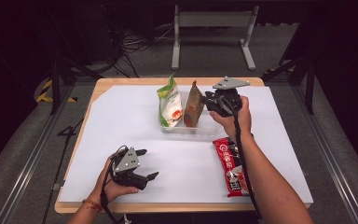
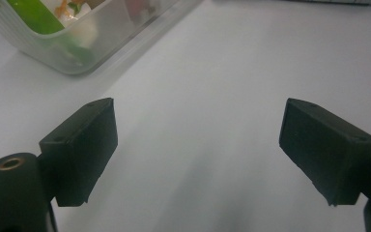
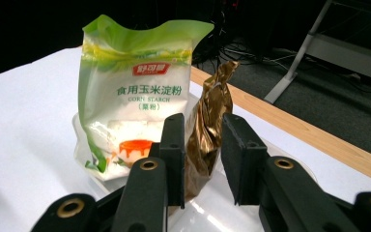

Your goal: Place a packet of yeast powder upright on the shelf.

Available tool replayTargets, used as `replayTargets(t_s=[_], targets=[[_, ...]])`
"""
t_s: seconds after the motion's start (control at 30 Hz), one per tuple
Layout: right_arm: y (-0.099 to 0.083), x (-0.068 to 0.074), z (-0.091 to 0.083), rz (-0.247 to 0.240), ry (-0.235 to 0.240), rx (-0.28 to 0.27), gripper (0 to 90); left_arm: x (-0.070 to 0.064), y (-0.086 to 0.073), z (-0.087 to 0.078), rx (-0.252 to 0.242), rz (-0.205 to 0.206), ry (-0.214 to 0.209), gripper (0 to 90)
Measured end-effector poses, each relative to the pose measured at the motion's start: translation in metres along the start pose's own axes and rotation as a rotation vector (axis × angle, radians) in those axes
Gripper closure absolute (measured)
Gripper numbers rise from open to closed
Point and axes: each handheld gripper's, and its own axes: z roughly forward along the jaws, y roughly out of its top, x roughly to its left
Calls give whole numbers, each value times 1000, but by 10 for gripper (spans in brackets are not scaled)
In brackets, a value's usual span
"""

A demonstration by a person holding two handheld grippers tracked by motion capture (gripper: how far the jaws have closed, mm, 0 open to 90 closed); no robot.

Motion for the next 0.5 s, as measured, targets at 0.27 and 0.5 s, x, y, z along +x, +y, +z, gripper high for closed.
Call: replayTargets(t_s=[0.27, 0.5], targets=[[-9, 1, -15, -25, 36, 5, 701, -1, 1, 2, 10, 5, -6, 144], [-21, 2, -30, -64, 48, 22, 656, -1, 2, 4, 17, 9, -7, 144]])
